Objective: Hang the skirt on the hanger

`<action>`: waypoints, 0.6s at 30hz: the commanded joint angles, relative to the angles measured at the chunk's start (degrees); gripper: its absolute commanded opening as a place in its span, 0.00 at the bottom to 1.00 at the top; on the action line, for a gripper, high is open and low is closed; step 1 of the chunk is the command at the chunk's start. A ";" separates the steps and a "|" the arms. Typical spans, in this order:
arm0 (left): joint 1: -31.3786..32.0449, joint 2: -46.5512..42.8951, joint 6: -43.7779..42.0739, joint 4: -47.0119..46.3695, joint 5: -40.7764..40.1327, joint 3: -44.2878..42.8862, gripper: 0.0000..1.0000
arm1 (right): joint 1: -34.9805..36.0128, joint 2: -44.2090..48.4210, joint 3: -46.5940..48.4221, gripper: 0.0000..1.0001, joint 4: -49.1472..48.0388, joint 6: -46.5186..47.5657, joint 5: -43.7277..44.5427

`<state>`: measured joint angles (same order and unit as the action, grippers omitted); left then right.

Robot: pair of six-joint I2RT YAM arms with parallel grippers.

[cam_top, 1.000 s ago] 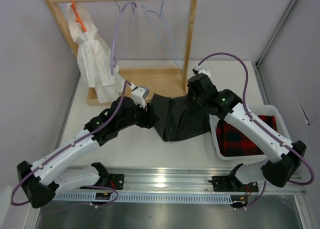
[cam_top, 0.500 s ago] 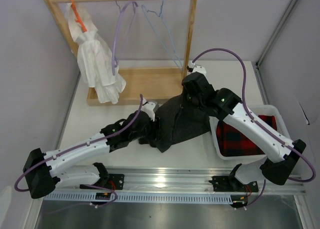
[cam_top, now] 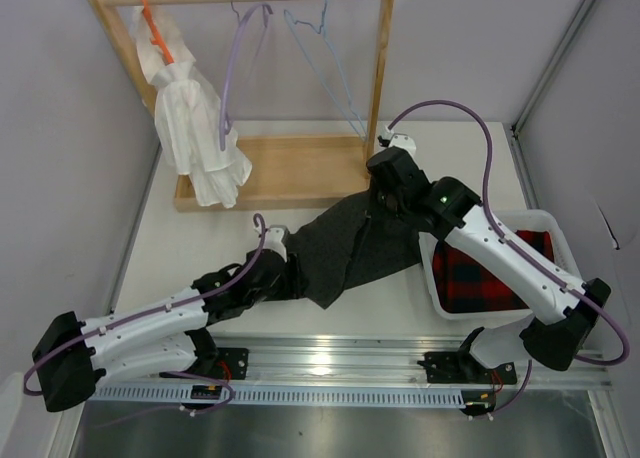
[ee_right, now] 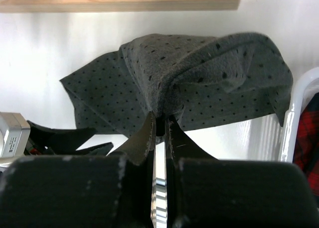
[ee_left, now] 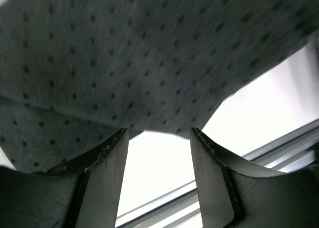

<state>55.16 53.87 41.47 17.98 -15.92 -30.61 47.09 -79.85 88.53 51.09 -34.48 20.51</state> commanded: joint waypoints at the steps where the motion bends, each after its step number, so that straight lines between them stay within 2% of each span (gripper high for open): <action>1: 0.65 -1.49 7.64 -5.22 3.95 5.29 0.58 | -1.47 2.60 -1.69 0.00 -2.66 -0.24 0.15; 7: 6.18 0.27 17.39 -12.06 2.04 10.13 0.63 | -2.88 3.30 -2.92 0.00 -3.19 0.29 -1.35; 13: 10.93 4.31 24.96 -16.83 -2.44 9.96 0.63 | -4.38 4.09 -4.07 0.00 -3.89 1.08 -3.02; 18: 14.36 9.41 31.38 -16.83 -6.92 8.64 0.63 | -6.30 5.14 -6.09 0.00 -4.77 1.78 -4.95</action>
<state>67.70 61.56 66.00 4.21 -17.91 -20.49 42.06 -77.36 83.09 48.95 -33.98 16.86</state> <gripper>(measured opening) 0.627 0.047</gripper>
